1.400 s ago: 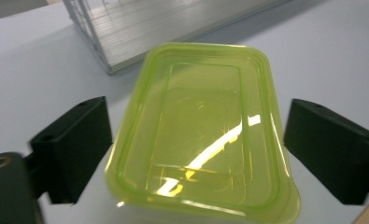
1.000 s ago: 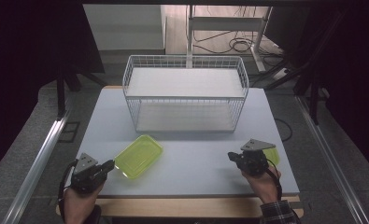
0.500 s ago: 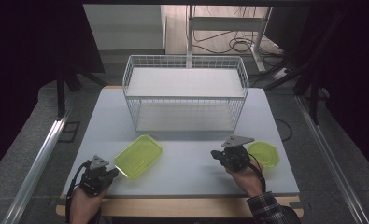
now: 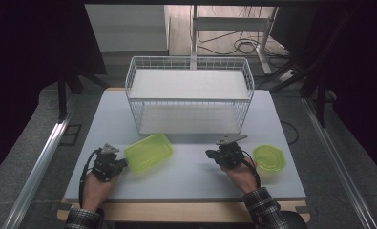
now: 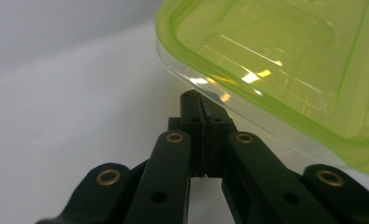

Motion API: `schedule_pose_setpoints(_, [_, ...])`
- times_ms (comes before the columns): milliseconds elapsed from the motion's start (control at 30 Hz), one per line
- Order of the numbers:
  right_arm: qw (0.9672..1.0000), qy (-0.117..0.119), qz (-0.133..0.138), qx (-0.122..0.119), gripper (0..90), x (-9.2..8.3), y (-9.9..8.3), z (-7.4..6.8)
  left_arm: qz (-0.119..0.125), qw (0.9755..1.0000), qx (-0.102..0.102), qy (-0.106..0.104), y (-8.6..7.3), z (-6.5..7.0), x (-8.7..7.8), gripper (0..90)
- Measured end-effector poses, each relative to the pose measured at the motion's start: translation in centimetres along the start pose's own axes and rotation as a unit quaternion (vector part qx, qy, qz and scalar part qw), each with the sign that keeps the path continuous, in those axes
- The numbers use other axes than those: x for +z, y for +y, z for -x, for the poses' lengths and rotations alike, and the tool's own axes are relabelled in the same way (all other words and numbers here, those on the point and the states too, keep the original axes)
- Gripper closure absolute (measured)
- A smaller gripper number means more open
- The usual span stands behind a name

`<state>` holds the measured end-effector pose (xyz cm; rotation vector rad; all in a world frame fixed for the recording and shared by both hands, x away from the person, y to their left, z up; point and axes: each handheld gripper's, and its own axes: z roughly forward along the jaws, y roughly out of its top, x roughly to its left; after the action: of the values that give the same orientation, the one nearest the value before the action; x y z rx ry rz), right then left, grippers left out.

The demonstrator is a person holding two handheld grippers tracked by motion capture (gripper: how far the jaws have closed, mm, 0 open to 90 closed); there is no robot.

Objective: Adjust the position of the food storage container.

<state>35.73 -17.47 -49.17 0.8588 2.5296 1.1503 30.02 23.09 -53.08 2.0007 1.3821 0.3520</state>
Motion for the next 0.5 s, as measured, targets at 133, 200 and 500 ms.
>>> schedule_pose_setpoints(133, [1.0000,0.003,0.002,-0.003,88.5,0.9,0.5,0.1,0.003,0.9999,0.001,-0.012,1.3,-0.5,1.1,89.8])
schedule_pose_setpoints(200, [1.0000,0.005,0.002,-0.005,88.5,1.4,0.7,0.0,0.006,0.9998,0.005,-0.020,1.8,-0.5,1.6,89.7])
schedule_pose_setpoints(500, [1.0000,-0.005,-0.001,-0.007,88.5,3.6,1.6,0.0,0.000,0.9984,0.036,-0.044,3.8,0.9,3.6,89.3])
